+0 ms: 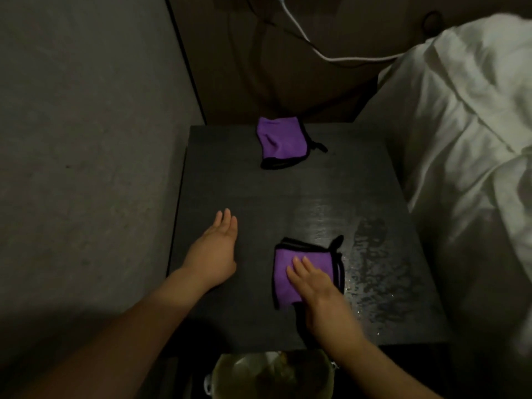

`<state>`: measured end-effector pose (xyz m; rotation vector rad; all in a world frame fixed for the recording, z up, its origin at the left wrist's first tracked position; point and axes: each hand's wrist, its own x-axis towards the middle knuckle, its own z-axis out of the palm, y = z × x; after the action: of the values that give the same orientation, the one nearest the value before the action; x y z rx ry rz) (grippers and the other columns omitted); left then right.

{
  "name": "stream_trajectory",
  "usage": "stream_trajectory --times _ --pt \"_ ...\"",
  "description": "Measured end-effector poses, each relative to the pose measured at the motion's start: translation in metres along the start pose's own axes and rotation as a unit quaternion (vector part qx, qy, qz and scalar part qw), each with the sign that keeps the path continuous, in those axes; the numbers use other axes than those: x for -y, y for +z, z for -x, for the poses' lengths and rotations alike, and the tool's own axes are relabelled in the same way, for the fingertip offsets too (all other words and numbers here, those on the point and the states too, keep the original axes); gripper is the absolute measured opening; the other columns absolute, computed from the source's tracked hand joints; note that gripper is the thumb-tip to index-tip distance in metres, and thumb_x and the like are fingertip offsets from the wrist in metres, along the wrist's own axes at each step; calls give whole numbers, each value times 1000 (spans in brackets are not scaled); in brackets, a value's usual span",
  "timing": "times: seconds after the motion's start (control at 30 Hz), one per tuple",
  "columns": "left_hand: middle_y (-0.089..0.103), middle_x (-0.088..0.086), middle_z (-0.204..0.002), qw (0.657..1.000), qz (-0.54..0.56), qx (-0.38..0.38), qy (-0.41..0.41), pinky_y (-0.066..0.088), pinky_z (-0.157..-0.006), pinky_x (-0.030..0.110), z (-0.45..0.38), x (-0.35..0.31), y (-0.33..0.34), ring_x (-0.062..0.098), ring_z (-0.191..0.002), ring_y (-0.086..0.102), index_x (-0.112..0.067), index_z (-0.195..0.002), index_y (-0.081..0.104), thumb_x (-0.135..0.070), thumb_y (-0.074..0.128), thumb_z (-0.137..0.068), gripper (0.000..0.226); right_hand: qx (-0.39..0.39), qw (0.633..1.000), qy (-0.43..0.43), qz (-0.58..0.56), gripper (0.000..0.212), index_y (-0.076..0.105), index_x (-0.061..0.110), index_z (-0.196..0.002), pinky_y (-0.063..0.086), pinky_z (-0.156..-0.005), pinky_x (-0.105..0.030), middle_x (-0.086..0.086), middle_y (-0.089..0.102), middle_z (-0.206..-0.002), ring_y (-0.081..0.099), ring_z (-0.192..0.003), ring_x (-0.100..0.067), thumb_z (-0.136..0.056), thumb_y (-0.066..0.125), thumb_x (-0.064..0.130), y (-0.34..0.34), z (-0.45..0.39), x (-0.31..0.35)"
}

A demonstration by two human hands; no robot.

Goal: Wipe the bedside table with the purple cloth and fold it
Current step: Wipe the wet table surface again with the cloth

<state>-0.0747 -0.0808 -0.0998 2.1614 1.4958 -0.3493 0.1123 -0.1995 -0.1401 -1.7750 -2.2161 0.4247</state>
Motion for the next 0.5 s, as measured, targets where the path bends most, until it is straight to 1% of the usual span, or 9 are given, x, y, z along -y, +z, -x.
stream_trajectory --times 0.1,0.2,0.27,0.3,0.33,0.37,0.4,0.43,0.5 --pt "-11 12 -156 1000 -3 3 5 9 -118 29 0 1 -1 21 -146 -7 -5 -145 -4 -4 46 -82 81 54 998 -11 8 56 39 14 -127 -1 -110 -20 -11 49 -134 19 -134 -19 -71 35 20 10 25 7" --pt "-11 12 -157 1000 -5 5 3 10 -119 29 1 1 -1 21 -146 -7 -6 -145 -4 -6 47 -83 81 66 994 -50 65 46 1 11 -144 -3 -110 -23 -11 -8 -153 -9 -139 -18 -98 4 17 32 43 6" --pt "-10 11 -157 1000 -2 2 -1 9 -119 29 1 1 -1 21 -146 -7 -6 -145 -3 -5 46 -84 79 76 992 -57 81 45 0 12 -143 4 -111 -24 -13 -20 -151 -8 -140 -22 -98 -1 19 41 50 11" --pt "-10 11 -157 1000 1 0 -3 8 -119 28 1 1 0 21 -146 -7 -6 -145 -3 -4 45 -83 78 102 992 -47 64 45 14 19 -140 18 -107 -21 -14 -21 -150 3 -140 -20 -97 8 26 41 51 15" --pt "-9 11 -157 1000 4 -3 -6 8 -120 28 1 0 1 21 -146 -7 -6 -146 -2 -3 44 -83 78 113 992 -34 39 38 31 26 -126 34 -94 -15 -15 -20 -150 27 -135 -13 -91 17 31 39 52 18" --pt "-8 11 -157 1000 4 -8 -9 7 -120 28 0 -2 2 20 -146 -6 -5 -146 -1 -3 44 -83 77 109 994 -20 23 27 38 31 -108 43 -77 -10 -14 -15 -151 51 -116 -4 -88 19 32 34 52 20" --pt "-7 11 -157 1000 1 -14 -14 6 -119 27 0 -4 2 20 -146 -5 -5 -146 0 -3 43 -83 76 118 993 5 16 23 38 32 -100 45 -67 -7 -10 -3 -154 60 -97 3 -90 17 30 27 51 24" --pt "-5 11 -157 1000 -5 -20 -19 6 -119 27 -1 -5 1 19 -146 -3 -6 -146 2 -4 43 -84 74 145 988 47 -14 25 40 31 -102 45 -68 -6 -2 15 -153 61 -93 5 -91 19 28 12 45 30" --pt "1 10 -158 999 -16 -41 -30 9 -118 26 -5 -8 -2 18 -146 2 -6 -146 9 -4 42 -84 70 171 981 75 -61 30 44 26 -120 43 -85 -15 7 45 -135 55 -110 -7 -92 33 25 -12 33 30"
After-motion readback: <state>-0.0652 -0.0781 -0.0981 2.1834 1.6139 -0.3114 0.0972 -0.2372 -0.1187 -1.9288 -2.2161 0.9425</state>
